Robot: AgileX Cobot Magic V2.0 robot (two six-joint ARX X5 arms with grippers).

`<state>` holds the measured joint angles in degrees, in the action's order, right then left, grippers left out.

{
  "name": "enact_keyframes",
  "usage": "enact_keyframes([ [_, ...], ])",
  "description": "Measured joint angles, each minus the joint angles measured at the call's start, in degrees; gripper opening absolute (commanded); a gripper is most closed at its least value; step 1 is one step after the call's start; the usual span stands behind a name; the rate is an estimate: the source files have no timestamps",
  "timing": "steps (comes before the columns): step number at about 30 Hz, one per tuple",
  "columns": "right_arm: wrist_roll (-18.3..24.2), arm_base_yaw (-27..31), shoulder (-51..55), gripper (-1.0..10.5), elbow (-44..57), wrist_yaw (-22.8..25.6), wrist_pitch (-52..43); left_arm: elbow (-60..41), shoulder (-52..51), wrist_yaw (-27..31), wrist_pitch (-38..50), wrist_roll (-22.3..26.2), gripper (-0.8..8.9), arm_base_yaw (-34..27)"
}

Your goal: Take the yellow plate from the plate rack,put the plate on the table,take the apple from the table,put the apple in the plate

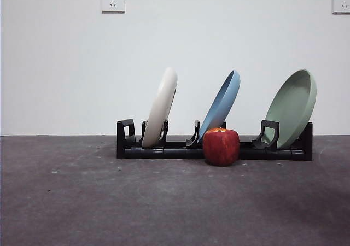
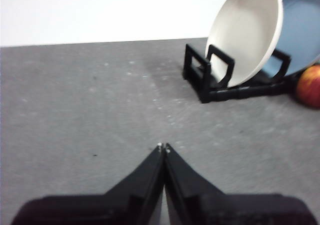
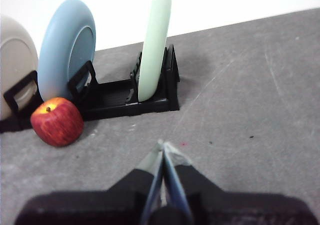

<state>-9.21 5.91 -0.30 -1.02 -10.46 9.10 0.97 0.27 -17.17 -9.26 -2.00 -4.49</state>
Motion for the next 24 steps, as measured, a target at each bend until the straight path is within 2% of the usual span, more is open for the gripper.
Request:
enact_keyframes([
  [5, -7.4, 0.0, 0.0, 0.0, 0.0, -0.1, -0.1, 0.0, 0.0, -2.0, 1.9, -7.7, -0.06, 0.0],
  [9, -12.1, 0.0, 0.0, -0.1, -0.5, -4.2, 0.3, 0.5, 0.0, -3.3, 2.4, -14.1, -0.06, 0.0],
  [12, -14.8, 0.0, -0.5, -0.1, -2.7, -4.6, 0.5, 3.0, 0.3, -5.9, 0.9, -16.6, -0.06, 0.0],
  [18, -16.5, 0.0, -3.9, -0.1, -10.8, -8.2, 2.1, 9.3, 3.1, -9.3, -2.6, -18.6, -0.06, 0.0],
  [21, -16.4, -0.1, -7.1, -0.1, -16.1, -10.7, 7.0, 13.2, 5.9, -12.0, -5.0, -18.8, -0.06, 0.0],
  [24, -13.9, -0.3, -11.3, -0.1, -22.3, -13.6, 14.0, 17.8, 9.1, -16.2, -7.5, -18.7, -0.06, 0.0],
])
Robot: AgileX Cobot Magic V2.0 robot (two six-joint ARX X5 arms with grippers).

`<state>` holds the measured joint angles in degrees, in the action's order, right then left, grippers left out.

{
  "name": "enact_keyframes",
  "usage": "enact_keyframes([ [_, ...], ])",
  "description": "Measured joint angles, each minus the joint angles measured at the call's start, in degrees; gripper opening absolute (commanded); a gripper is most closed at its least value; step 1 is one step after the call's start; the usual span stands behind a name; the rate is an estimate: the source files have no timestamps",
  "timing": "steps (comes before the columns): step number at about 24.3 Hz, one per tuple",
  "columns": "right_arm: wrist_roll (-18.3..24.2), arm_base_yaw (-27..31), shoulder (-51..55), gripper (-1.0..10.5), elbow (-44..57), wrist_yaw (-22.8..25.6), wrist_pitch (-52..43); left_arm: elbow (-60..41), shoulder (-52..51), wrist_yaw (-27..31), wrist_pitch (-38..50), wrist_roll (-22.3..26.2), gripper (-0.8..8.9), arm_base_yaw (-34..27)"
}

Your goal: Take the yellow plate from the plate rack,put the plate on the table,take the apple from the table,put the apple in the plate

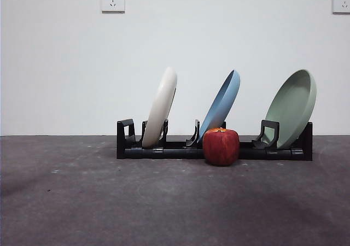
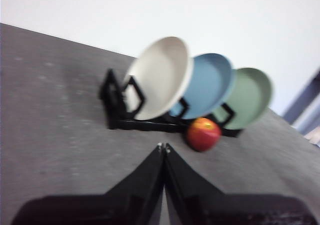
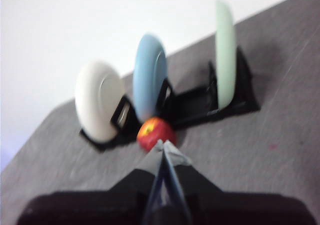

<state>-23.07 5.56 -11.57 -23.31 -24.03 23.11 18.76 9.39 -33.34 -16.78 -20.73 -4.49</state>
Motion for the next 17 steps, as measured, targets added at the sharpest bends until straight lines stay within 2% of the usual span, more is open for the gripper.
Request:
enact_keyframes([
  [5, 6.4, -1.7, -6.7, -0.1, -9.1, -4.3, 10.1, 7.0, 5.3, -7.1, -6.8, 2.9, -0.06, 0.0],
  [9, 12.0, -3.3, -12.7, -0.1, -16.6, -8.6, 18.6, 12.0, 9.6, -13.6, -14.2, 7.5, -0.06, 0.0],
  [13, 17.9, -4.6, -17.1, -0.1, -22.5, -11.7, 28.6, 15.1, 11.9, -16.9, -20.9, 12.1, -0.06, 0.0],
  [17, 23.3, -6.3, -19.4, -0.1, -25.5, -11.8, 38.2, 16.2, 12.3, -18.1, -25.6, 15.4, -0.06, 0.5],
])
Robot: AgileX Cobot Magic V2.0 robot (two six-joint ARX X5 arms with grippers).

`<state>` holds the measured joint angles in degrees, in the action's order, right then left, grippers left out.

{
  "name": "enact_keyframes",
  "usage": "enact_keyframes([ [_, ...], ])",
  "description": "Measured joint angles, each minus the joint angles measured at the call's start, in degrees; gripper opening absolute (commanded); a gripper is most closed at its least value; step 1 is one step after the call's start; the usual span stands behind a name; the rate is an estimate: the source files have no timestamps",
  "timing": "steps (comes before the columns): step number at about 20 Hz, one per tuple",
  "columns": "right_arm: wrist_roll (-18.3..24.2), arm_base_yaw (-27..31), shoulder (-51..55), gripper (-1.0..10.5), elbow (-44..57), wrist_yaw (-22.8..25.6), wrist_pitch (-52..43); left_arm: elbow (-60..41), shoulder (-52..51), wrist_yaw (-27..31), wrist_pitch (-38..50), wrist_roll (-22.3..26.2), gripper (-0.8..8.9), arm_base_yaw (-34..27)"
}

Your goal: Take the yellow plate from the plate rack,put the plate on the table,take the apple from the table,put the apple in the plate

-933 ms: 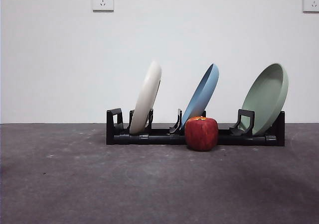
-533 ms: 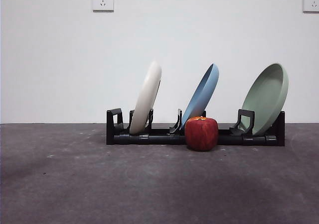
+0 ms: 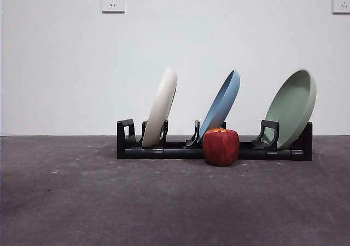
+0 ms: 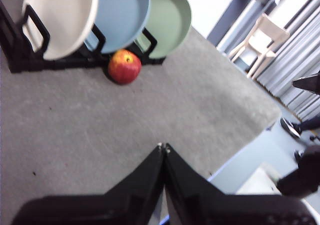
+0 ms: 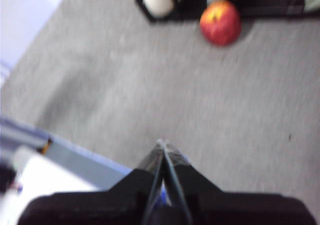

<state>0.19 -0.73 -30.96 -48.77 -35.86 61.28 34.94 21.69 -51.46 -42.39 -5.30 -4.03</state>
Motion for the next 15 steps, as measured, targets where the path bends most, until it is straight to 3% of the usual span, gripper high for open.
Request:
enact_keyframes([
  [3, 2.4, -1.0, -0.2, 0.2, -0.2, 0.1, 2.8, 0.0, 0.0, 0.0, -0.9, 1.0, 0.07, 1.2],
  [4, 3.0, -1.2, -0.2, 1.1, -0.2, 0.1, 2.6, 0.0, 0.0, 0.0, -0.9, 1.2, 0.76, 1.6],
  [7, 3.7, -1.2, -0.3, 5.5, -0.2, 0.3, 2.5, 0.0, 0.0, 0.2, -0.9, 1.3, 5.42, 2.0],
  [8, 3.7, -1.2, -0.4, 6.5, -0.2, 0.3, 2.5, 0.0, 0.0, 0.2, -0.9, 1.3, 5.7, 2.0],
  [15, 3.2, -1.2, -1.6, 6.6, -0.2, 0.3, 2.6, 0.0, 0.1, 0.3, -0.9, 1.2, 5.7, 2.0],
])
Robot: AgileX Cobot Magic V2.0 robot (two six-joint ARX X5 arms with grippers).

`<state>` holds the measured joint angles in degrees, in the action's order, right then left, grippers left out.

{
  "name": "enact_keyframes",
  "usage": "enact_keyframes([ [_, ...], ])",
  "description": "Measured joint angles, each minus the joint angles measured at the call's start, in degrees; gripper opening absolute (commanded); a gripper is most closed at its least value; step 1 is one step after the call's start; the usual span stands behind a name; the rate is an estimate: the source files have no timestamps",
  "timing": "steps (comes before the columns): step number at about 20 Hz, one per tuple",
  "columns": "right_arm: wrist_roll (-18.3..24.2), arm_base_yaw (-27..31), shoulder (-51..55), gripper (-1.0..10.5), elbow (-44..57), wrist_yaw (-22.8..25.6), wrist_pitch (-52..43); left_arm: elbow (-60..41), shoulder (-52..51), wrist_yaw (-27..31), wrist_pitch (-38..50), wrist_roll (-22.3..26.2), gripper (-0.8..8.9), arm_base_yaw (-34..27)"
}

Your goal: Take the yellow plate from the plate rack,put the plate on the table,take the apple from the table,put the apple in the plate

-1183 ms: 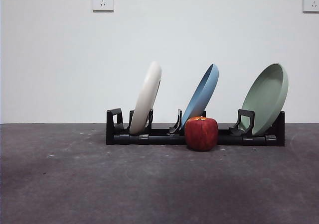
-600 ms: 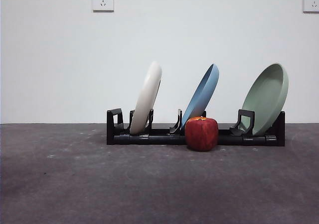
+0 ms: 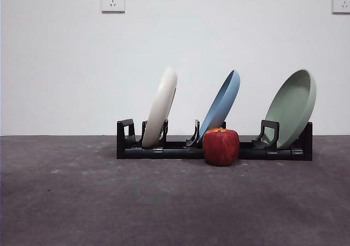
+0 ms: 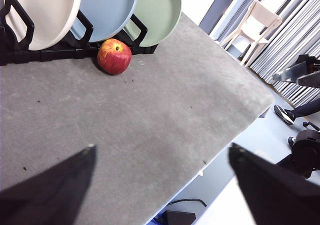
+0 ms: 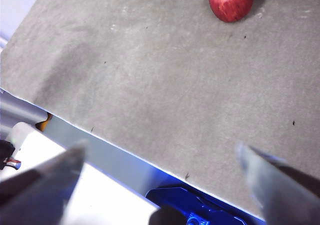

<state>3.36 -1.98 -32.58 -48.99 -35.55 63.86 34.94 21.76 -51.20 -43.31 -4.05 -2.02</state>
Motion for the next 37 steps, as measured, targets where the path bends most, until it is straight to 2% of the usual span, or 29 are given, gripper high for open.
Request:
enact_keyframes([
  [4, 0.1, 0.0, -0.4, 6.6, 0.0, 0.0, 0.0, 0.0, 2.1, 0.0, 4.9, -1.7, 5.7, 0.0],
  [9, 0.1, 0.0, -0.8, 6.6, 0.0, 0.0, 0.0, 0.0, 9.4, 0.1, 22.3, -9.0, 5.66, 2.2],
  [12, 0.1, 0.0, -0.8, 6.6, 0.0, 0.0, 0.0, 2.0, 17.7, 4.0, 30.2, -11.5, 5.66, 5.9],
  [14, 0.1, 0.0, -0.8, 6.6, 0.0, 0.0, 0.0, 6.0, 24.9, 8.0, 31.4, -11.3, 5.66, 9.4],
  [18, 0.1, 0.0, -0.8, 6.6, 0.0, 0.0, 0.0, 17.4, 39.8, 16.2, 31.7, -7.8, 5.63, 15.9],
  [24, 0.1, 0.0, -0.8, 6.6, 0.0, 0.0, 0.0, 38.1, 62.9, 23.6, 32.2, -5.0, 5.62, 21.4],
  [29, 0.1, 0.0, -0.8, 6.6, 0.0, 0.0, 0.0, 51.7, 79.1, 25.7, 32.3, -4.3, 5.62, 23.7],
  [35, 0.1, 0.0, -1.2, 6.6, 0.0, 0.0, -0.1, 56.2, 89.4, 28.6, 33.6, -4.0, 5.59, 24.5],
  [36, 0.0, 0.0, -1.4, 6.6, 0.0, 0.0, 0.0, 56.2, 89.9, 28.6, 33.6, -4.0, 5.21, 24.5],
  [37, 0.0, 0.0, -1.7, 6.6, 0.0, 0.0, -0.1, 56.2, 90.1, 28.7, 33.6, -4.0, 4.27, 24.5],
])
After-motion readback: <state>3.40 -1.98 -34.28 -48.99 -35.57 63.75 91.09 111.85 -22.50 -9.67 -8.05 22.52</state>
